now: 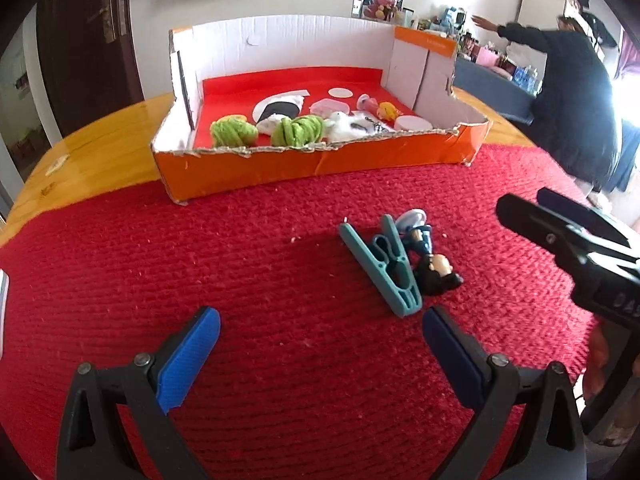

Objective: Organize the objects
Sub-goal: 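Close left tool on teal clothespin while right tool closes on small doll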

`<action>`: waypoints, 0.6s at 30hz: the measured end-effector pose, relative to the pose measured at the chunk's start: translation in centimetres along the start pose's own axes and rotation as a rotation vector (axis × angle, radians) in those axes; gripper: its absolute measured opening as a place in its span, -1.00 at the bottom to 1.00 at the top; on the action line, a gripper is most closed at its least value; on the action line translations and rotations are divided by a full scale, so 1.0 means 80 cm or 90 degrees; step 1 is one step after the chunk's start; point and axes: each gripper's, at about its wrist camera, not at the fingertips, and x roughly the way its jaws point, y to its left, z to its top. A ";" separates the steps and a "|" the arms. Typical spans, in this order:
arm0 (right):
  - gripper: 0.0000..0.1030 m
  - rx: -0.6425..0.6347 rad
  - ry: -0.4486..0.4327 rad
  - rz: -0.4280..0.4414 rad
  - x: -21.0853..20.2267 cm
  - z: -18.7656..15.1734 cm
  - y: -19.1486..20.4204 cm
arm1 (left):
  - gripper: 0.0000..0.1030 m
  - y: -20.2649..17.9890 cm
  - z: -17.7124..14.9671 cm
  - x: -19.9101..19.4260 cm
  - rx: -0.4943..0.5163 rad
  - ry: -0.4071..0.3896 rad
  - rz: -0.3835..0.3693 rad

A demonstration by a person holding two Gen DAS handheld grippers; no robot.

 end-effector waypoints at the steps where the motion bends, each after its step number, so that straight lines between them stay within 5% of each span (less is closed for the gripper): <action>1: 0.78 0.000 0.000 0.002 0.000 0.000 0.000 | 0.99 0.000 0.001 0.001 0.000 0.001 0.002; 11: 0.78 -0.012 0.035 0.086 0.006 -0.002 0.018 | 0.99 0.039 0.010 0.005 -0.033 0.000 0.037; 18: 0.78 -0.067 0.080 0.094 0.026 -0.012 0.052 | 0.99 0.071 0.012 -0.002 -0.050 -0.005 0.041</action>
